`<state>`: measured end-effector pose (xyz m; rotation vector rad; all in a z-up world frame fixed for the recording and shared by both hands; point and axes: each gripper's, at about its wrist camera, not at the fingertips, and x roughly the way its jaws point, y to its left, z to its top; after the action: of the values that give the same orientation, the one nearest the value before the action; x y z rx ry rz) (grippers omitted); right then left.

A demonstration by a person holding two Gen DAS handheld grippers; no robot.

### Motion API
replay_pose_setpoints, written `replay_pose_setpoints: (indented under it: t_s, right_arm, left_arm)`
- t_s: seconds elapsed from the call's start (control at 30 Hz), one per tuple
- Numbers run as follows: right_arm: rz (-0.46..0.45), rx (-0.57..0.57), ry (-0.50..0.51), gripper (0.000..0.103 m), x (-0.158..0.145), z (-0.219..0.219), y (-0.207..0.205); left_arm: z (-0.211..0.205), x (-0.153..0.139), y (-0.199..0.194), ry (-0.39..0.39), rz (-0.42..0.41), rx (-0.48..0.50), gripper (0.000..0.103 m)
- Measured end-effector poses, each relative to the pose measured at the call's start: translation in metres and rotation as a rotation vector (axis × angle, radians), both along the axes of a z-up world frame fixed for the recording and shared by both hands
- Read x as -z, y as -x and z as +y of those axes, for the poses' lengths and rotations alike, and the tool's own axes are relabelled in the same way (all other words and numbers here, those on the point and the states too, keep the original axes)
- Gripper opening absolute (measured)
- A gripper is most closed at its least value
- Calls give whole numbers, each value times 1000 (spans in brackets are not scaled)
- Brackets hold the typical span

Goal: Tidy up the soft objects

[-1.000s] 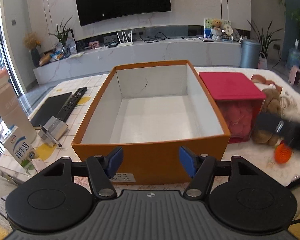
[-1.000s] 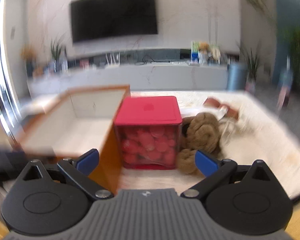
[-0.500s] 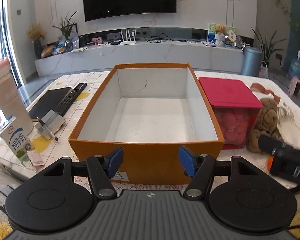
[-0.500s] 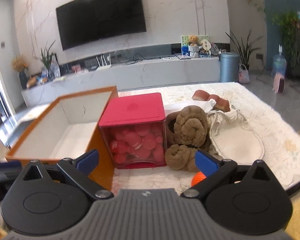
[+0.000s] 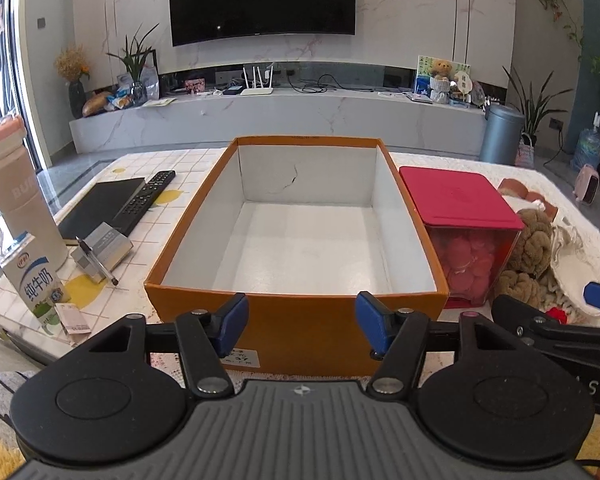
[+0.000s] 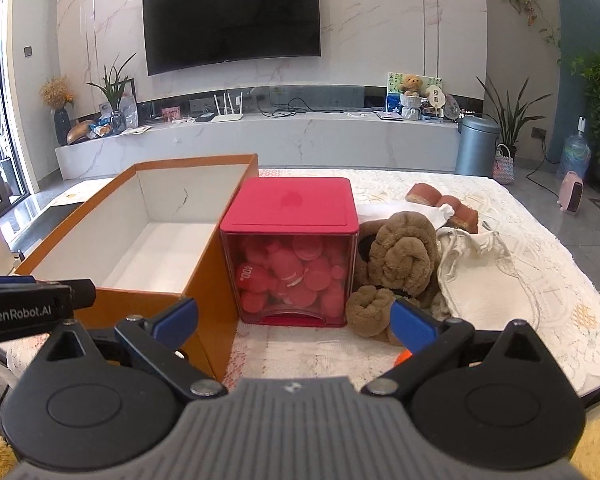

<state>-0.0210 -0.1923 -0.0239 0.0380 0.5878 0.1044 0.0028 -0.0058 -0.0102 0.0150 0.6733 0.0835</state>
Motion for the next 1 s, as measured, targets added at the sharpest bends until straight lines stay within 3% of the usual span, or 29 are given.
replay_pose_setpoints:
  t_s: [0.27, 0.43, 0.7, 0.87, 1.0]
  right_arm:
    - [12, -11, 44, 100, 3, 5, 0]
    - [15, -5, 44, 100, 2, 5, 0]
    - [16, 16, 34, 100, 1, 3, -1]
    - [20, 42, 5, 100, -4, -5, 0]
    - [24, 73, 18, 100, -11, -13, 1]
  left_arm:
    - [-13, 1, 4, -55, -30, 27, 66]
    - [-12, 1, 2, -17, -7, 32, 66]
    - [-7, 0, 0, -3, 0, 19, 81]
    - [-15, -10, 11, -53, -48, 41, 91]
    - [-23, -25, 20, -53, -89, 73, 93]
